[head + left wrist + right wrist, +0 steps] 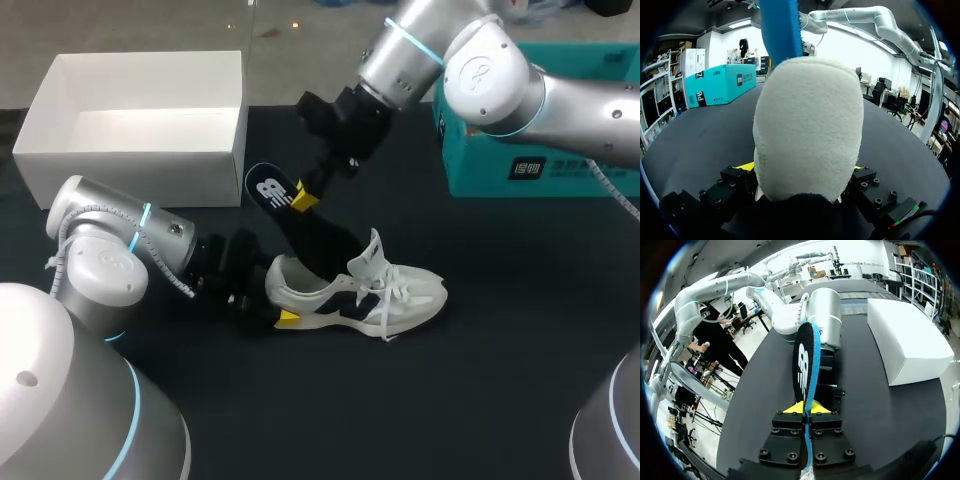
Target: Take the shoe out of the shoebox, open the shoe tongue, remove and reinsert the insole, then place the shoe into the shoebox
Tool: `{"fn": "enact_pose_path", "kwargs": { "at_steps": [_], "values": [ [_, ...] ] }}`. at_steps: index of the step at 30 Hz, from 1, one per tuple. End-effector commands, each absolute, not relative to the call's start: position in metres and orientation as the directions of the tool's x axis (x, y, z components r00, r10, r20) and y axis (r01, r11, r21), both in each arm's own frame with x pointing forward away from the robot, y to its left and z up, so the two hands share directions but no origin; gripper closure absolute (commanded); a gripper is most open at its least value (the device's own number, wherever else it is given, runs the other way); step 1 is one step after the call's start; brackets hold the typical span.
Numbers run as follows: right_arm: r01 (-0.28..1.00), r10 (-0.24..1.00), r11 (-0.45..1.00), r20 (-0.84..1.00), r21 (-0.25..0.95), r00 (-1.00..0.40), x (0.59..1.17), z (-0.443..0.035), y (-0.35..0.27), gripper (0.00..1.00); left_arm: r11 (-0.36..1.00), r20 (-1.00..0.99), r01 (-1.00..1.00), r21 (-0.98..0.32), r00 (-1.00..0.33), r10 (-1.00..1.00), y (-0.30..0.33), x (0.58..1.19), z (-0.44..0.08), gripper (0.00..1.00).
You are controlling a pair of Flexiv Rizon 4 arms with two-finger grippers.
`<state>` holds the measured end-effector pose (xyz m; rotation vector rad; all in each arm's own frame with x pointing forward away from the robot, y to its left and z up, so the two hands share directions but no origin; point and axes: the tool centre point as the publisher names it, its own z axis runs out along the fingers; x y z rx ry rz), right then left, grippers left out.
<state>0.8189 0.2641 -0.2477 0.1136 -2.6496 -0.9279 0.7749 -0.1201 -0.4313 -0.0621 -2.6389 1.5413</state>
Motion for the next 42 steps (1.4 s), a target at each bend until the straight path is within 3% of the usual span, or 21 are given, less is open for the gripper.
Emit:
{"fn": "enact_pose_path", "kwargs": {
  "at_steps": [1, 5, 13, 20, 42],
  "values": [
    [0.033, -0.181, 0.784, 0.280, 0.619, -0.943, 0.818, -0.248, 0.264, 1.00, 0.493, 0.053, -0.008, -0.870, -0.996, 0.078, -0.120, 0.775, -0.436, 1.00],
    [0.082, -0.149, 0.764, 0.299, 0.639, -0.942, 0.824, -0.236, 0.266, 1.00, 0.493, 0.053, -0.008, -0.870, -0.996, 0.078, -0.120, 0.775, -0.436, 1.00],
    [0.295, -0.018, 0.641, 0.398, 0.709, -0.917, 0.830, -0.155, 0.268, 1.00, 0.493, 0.053, -0.008, -0.870, -0.996, 0.078, -0.120, 0.775, -0.436, 1.00],
    [0.388, 0.026, 0.565, 0.454, 0.728, -0.890, 0.835, -0.099, 0.247, 1.00, 0.493, 0.053, -0.008, -0.870, -0.996, 0.078, -0.120, 0.775, -0.436, 1.00],
    [0.476, 0.254, 0.474, 0.403, 0.741, -0.880, 0.811, -0.030, 0.157, 1.00, 0.493, 0.053, -0.008, -0.870, -0.996, 0.078, -0.120, 0.775, -0.436, 1.00]
  ]
}}
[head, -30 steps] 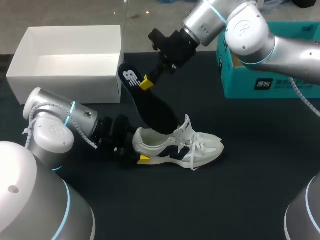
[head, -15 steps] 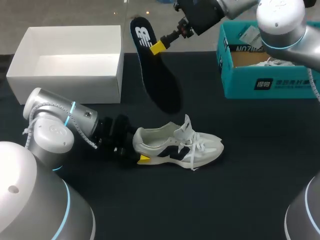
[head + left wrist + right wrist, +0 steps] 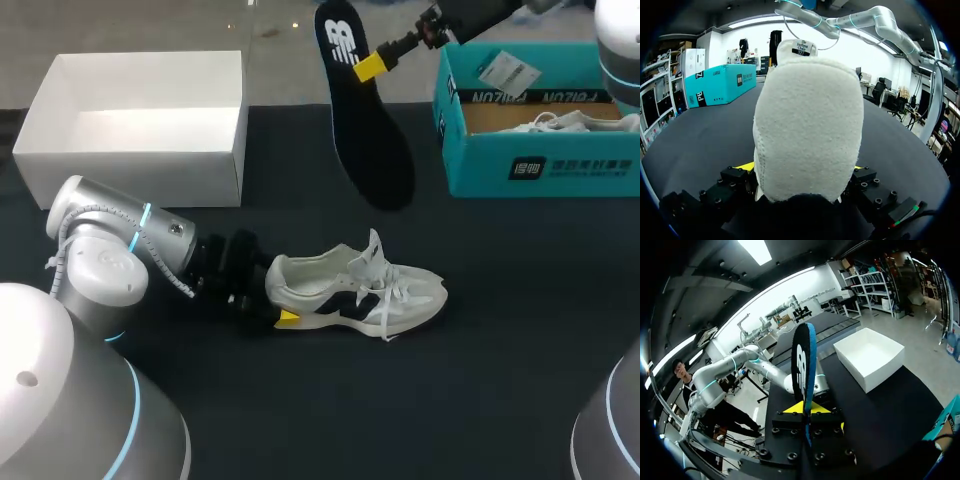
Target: Take the shoe out of the shoebox, open the shoe tongue, remove and reinsert the insole, then place the shoe into the shoebox
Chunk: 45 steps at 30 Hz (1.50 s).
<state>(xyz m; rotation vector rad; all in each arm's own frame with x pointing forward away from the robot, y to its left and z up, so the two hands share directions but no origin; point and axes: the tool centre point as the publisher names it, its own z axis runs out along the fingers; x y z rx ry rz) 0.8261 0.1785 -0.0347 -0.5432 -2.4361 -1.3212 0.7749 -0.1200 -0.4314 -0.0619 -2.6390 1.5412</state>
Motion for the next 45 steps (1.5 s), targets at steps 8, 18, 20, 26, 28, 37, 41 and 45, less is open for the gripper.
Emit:
{"fn": "enact_pose_path", "kwargs": {
  "at_steps": [8, 18, 20, 26, 28, 37, 41, 45],
  "values": [
    [0.484, 0.267, 0.470, 0.404, 0.738, -0.875, 0.806, -0.027, 0.150, 1.00, 0.493, 0.053, -0.008, -0.870, -0.996, 0.078, -0.120, 0.775, -0.436, 1.00],
    [0.484, 0.267, 0.470, 0.404, 0.738, -0.875, 0.806, -0.027, 0.150, 1.00, 0.493, 0.053, -0.008, -0.870, -0.996, 0.078, -0.120, 0.775, -0.436, 1.00],
    [0.484, 0.267, 0.470, 0.404, 0.738, -0.875, 0.806, -0.027, 0.150, 1.00, 0.493, 0.053, -0.008, -0.870, -0.996, 0.078, -0.120, 0.775, -0.436, 1.00],
    [0.599, 0.324, 0.434, 0.504, 0.673, -0.801, 0.790, -0.034, 0.133, 1.00, 0.493, 0.053, -0.008, -0.870, -0.996, 0.078, -0.120, 0.775, -0.436, 1.00],
    [0.614, 0.308, 0.410, 0.531, 0.675, -0.790, 0.780, -0.033, 0.125, 1.00, 0.493, 0.053, -0.008, -0.870, -0.996, 0.078, -0.120, 0.775, -0.436, 1.00],
    [0.616, 0.284, 0.396, 0.546, 0.681, -0.788, 0.736, -0.021, 0.112, 1.00, 0.493, 0.053, -0.008, -0.870, -0.996, 0.078, -0.120, 0.775, -0.436, 1.00],
    [0.610, 0.286, 0.419, 0.539, 0.673, -0.792, 0.720, -0.015, 0.113, 1.00, 0.493, 0.053, -0.008, -0.870, -0.996, 0.078, -0.120, 0.775, -0.436, 1.00],
    [0.623, 0.279, 0.418, 0.559, 0.661, -0.781, 0.704, -0.013, 0.115, 1.00, 0.493, 0.053, -0.008, -0.870, -0.996, 0.078, -0.120, 0.775, -0.436, 1.00]
  ]
}}
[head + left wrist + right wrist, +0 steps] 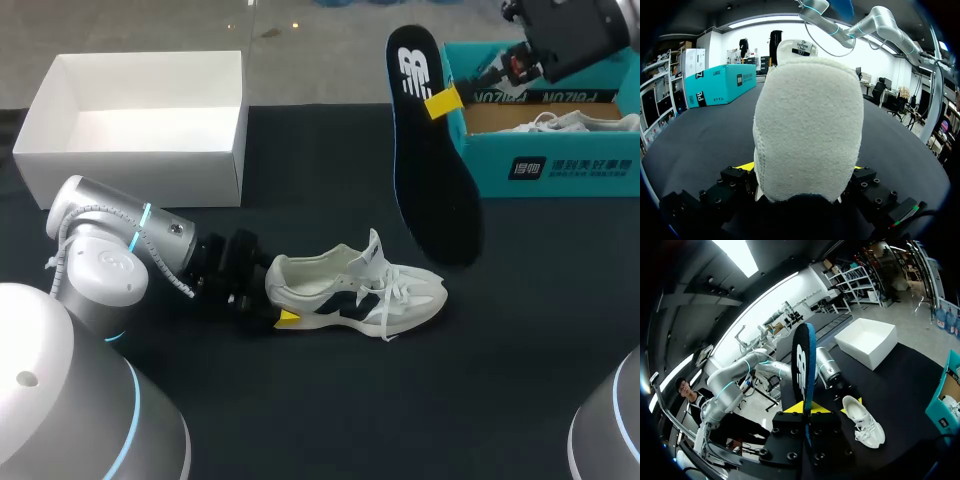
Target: Take the shoe out of the shoebox, open the shoe tongue, remove and reinsert the insole, then place the shoe into the shoebox
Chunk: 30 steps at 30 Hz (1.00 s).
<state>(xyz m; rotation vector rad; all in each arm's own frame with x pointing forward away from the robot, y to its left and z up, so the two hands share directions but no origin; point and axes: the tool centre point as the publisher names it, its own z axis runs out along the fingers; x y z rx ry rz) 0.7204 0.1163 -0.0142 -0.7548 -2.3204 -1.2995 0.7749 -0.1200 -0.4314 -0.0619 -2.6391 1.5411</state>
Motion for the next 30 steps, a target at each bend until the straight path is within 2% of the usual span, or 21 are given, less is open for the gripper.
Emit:
{"fn": "enact_pose_path", "kwargs": {
  "at_steps": [1, 16, 21, 30],
  "values": [
    [0.632, 0.281, 0.407, 0.567, 0.660, -0.774, 0.701, -0.014, 0.115, 1.00, 0.493, 0.053, -0.008, -0.870, -0.996, 0.078, -0.120, 0.775, -0.436, 1.00],
    [0.709, 0.344, 0.250, 0.624, 0.660, -0.702, 0.649, -0.016, 0.130, 1.00, 0.493, 0.053, -0.008, -0.870, -0.996, 0.078, -0.120, 0.775, -0.436, 1.00],
    [0.641, 0.376, 0.238, 0.539, 0.730, -0.754, 0.635, -0.010, 0.127, 1.00, 0.493, 0.053, -0.008, -0.870, -0.996, 0.078, -0.120, 0.775, -0.436, 1.00],
    [0.595, 0.346, 0.274, 0.500, 0.756, -0.794, 0.624, -0.007, 0.128, 1.00, 0.493, 0.053, -0.008, -0.870, -0.996, 0.078, -0.120, 0.775, -0.436, 1.00]
  ]
}}
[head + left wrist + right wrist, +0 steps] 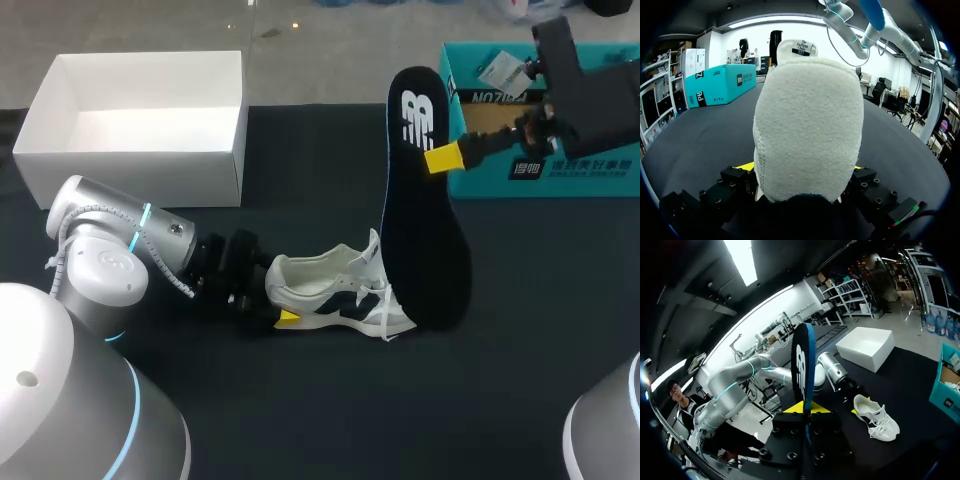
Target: Take the shoe out of the shoebox, open the shoe tongue, remove and reinsert the insole, then place the shoe into the shoebox
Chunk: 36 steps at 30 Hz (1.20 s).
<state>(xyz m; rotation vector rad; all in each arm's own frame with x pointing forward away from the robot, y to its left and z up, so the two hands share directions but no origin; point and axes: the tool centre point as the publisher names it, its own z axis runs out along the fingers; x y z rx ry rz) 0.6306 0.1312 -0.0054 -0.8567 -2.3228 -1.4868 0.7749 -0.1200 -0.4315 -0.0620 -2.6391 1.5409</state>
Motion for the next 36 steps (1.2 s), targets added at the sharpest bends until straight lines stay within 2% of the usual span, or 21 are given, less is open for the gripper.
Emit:
{"fn": "enact_pose_path", "kwargs": {
  "at_steps": [1, 9, 31, 32, 33, 34, 35, 36],
  "values": [
    [0.587, 0.333, 0.283, 0.496, 0.758, -0.802, 0.6231, -0.0071, 0.1284, 1.00, 0.493, 0.053, -0.008, -0.870, -0.996, 0.078, -0.1200, 0.7750, -0.4362, 1.00],
    [0.566, 0.322, 0.334, 0.473, 0.754, -0.820, 0.6237, -0.0029, 0.1383, 1.00, 0.493, 0.053, -0.008, -0.870, -0.996, 0.078, -0.1200, 0.7750, -0.4362, 1.00],
    [0.566, 0.322, 0.334, 0.473, 0.754, -0.820, 0.6237, -0.0029, 0.1383, 1.00, 0.500, 0.058, -0.012, -0.866, -0.995, 0.076, -0.1182, 0.7750, -0.4352, 0.99],
    [0.566, 0.322, 0.334, 0.473, 0.754, -0.820, 0.6237, -0.0029, 0.1383, 1.00, 0.512, 0.063, -0.016, -0.859, -0.995, 0.075, -0.1169, 0.7750, -0.4349, 0.72],
    [0.566, 0.322, 0.334, 0.473, 0.754, -0.820, 0.6237, -0.0029, 0.1383, 1.00, 0.523, 0.069, -0.019, -0.852, -0.995, 0.076, -0.1164, 0.7749, -0.4349, 0.58],
    [0.566, 0.322, 0.334, 0.473, 0.754, -0.820, 0.6237, -0.0029, 0.1383, 1.00, 0.547, 0.077, -0.022, -0.837, -0.994, 0.079, -0.1156, 0.7747, -0.4347, 0.13],
    [0.566, 0.322, 0.334, 0.473, 0.754, -0.820, 0.6237, -0.0029, 0.1383, 1.00, 0.557, 0.080, -0.023, -0.830, -0.994, 0.079, -0.1154, 0.7743, -0.4342, 0.00],
    [0.566, 0.322, 0.334, 0.473, 0.754, -0.820, 0.6237, -0.0029, 0.1383, 1.00, 0.564, 0.084, -0.024, -0.825, -0.993, 0.081, -0.1151, 0.7735, -0.4338, 0.00]
  ]
}}
